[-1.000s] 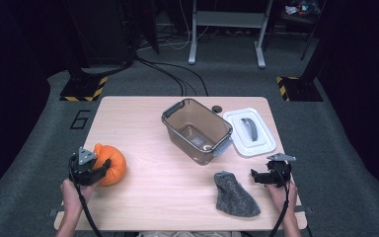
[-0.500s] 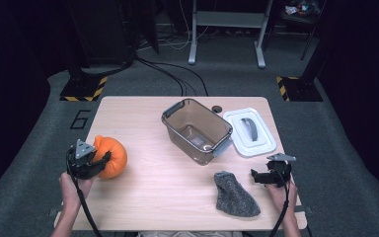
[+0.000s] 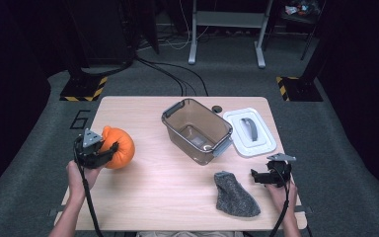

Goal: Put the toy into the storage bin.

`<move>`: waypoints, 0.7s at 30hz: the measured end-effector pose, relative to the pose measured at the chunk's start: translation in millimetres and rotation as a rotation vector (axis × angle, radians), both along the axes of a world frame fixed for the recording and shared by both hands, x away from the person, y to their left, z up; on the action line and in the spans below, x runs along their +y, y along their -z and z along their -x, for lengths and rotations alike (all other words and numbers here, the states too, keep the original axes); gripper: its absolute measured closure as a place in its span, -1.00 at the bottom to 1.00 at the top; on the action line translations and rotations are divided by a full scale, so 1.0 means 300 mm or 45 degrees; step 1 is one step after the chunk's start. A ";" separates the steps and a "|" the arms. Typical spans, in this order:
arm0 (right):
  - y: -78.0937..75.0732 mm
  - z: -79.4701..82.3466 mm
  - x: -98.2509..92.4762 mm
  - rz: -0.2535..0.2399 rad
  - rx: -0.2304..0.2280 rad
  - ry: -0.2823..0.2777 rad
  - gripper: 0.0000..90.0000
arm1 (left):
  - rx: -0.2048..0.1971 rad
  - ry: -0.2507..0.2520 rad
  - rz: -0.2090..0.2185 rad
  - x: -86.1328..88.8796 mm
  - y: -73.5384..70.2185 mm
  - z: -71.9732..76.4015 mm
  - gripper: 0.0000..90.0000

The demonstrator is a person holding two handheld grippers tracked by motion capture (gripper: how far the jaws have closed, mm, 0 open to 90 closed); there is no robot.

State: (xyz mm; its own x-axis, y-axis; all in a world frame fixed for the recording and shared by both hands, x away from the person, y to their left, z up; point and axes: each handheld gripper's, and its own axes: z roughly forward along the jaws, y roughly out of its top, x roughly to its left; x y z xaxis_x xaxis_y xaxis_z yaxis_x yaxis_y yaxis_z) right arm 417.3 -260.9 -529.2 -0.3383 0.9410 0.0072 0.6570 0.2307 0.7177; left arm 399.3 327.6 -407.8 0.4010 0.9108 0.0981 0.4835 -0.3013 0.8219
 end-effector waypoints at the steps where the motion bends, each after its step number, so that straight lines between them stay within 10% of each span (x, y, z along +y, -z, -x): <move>1: 0.000 0.000 0.000 0.000 0.001 0.000 -1.00 | 0.005 0.008 -0.002 -0.007 -0.006 -0.005 0.32; 21: 0.000 0.000 0.000 0.000 0.000 0.000 -1.00 | -0.038 0.064 -0.004 -0.084 -0.120 -0.108 0.32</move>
State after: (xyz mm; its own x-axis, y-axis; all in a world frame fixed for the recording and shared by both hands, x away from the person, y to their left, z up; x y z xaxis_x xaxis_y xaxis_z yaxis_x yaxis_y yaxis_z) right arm 417.2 -260.9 -529.2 -0.3382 0.9411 0.0073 0.6571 0.2305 0.7177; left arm 431.9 302.4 -371.8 0.4432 0.8892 0.1136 0.4426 -0.3272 0.8349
